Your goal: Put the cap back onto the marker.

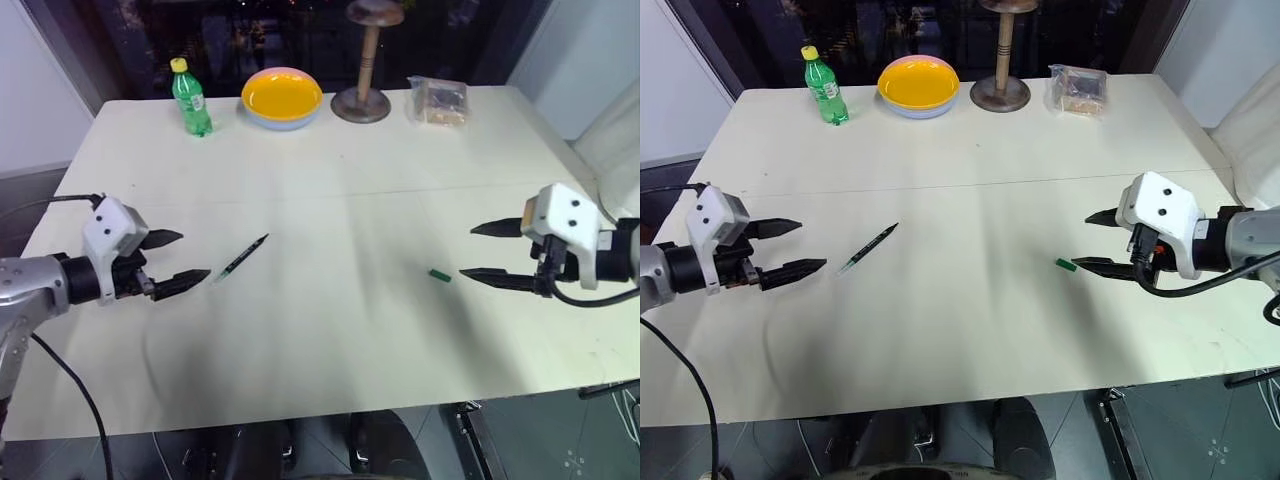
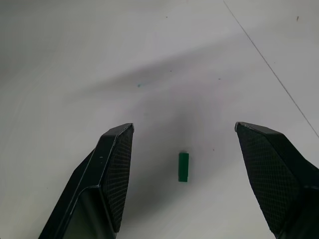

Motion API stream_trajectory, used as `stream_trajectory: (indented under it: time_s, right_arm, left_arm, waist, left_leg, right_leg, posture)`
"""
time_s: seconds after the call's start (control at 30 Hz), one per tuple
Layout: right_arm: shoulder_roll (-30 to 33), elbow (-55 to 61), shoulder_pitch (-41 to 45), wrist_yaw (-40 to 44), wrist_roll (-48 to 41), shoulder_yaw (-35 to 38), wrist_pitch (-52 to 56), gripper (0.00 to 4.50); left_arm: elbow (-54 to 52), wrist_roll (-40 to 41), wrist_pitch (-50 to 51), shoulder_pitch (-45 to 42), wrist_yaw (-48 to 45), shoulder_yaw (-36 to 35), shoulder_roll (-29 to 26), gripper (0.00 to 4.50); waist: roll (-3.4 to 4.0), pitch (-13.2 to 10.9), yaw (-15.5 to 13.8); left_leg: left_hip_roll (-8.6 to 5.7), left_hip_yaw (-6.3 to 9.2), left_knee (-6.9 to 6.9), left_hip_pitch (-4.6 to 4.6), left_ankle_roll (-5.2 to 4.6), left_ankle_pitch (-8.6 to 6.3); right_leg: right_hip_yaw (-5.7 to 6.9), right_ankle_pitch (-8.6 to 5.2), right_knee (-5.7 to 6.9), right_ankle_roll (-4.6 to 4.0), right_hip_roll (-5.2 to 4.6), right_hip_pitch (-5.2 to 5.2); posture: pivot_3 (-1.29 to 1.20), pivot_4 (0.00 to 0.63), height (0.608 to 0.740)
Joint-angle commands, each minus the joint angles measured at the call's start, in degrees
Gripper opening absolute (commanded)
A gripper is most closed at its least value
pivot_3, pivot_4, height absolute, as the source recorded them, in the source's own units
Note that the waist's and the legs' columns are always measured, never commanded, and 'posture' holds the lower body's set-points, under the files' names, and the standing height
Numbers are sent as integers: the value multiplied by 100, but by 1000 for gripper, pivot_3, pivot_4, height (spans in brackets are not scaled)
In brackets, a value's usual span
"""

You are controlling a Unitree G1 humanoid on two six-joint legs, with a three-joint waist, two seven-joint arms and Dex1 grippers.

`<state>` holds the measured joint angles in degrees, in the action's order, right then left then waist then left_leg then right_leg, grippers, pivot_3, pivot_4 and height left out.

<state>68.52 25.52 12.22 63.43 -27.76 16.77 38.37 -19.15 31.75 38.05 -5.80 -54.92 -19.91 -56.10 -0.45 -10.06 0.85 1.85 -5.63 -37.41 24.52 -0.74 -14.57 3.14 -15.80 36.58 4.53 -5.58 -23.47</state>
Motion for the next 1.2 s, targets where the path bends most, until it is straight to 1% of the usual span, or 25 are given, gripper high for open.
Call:
stream_trajectory:
  time_s: [0.03, 0.17, 0.5, 0.7, 0.77, 1.0, 1.1, 1.2]
  right_arm:
    - [106, 2, 59, 13, -20, 245, -56, 3358]
    - [96, 35, 49, -18, -24, 246, -37, 3358]
    - [81, 145, 20, -118, -81, 302, 92, 3358]
    - [57, 367, -125, -218, -152, 499, 281, 3358]
    - [31, 467, -195, -275, -173, 583, 366, 3358]
    - [-230, 1165, -627, -677, -411, 1098, 902, 3358]
    - [-360, 1454, -898, -825, -458, 1363, 1090, 3358]
    - [-443, 1614, -1030, -961, -499, 1535, 1192, 3358]
  left_arm:
    - [33, -71, -220, -62, -25, -141, -72, 4422]
    - [73, 72, -134, -104, -45, -139, -51, 4422]
    - [121, -60, -299, 52, -4, 41, 79, 4422]
    - [536, -186, -473, -182, -169, 345, 78, 4422]
    - [763, -316, -596, -330, -189, 549, 134, 4422]
    - [1803, -956, -1025, -1234, -154, 1509, 676, 4422]
    - [2173, -1289, -1340, -1470, -52, 1802, 911, 4422]
    - [2479, -1529, -1618, -1611, 22, 1947, 1095, 4422]
  waist:
    - [0, 0, 0]
    - [0, 0, 1]
    - [0, 0, -3]
    - [0, 1, -9]
    - [0, 1, -14]
    - [0, 4, -32]
    - [-1, 5, -36]
    - [-2, 5, -33]
  left_leg:
    - [0, 0, 4, 0, -1, 1]
    - [0, -1, 17, 0, -5, 6]
    - [-1, -5, 19, -1, -8, 7]
    - [-2, -5, 18, -1, -9, 8]
    - [-2, -5, 17, -1, -9, 8]
    - [-3, -6, 10, -2, -13, 9]
    - [-3, -10, 6, -2, -18, 8]
    - [-2, -12, -2, -2, -21, 8]
  right_leg:
    - [0, 0, -3, 0, 0, 0]
    - [1, 0, -14, 1, 1, 0]
    - [3, 1, -18, 2, 2, 3]
    - [5, 1, -18, 2, 3, 5]
    - [5, 2, -18, 3, 3, 6]
    - [9, 4, -17, 7, 7, 14]
    - [9, 13, -17, 23, 10, 15]
    - [11, 16, -11, 29, 17, 18]
  posture:
    - [0, 150, 740]
    - [0, 150, 740]
    - [0, 150, 740]
    - [0, 150, 740]
    - [0, 150, 740]
    - [0, 150, 740]
    - [0, 150, 740]
    - [0, 150, 740]
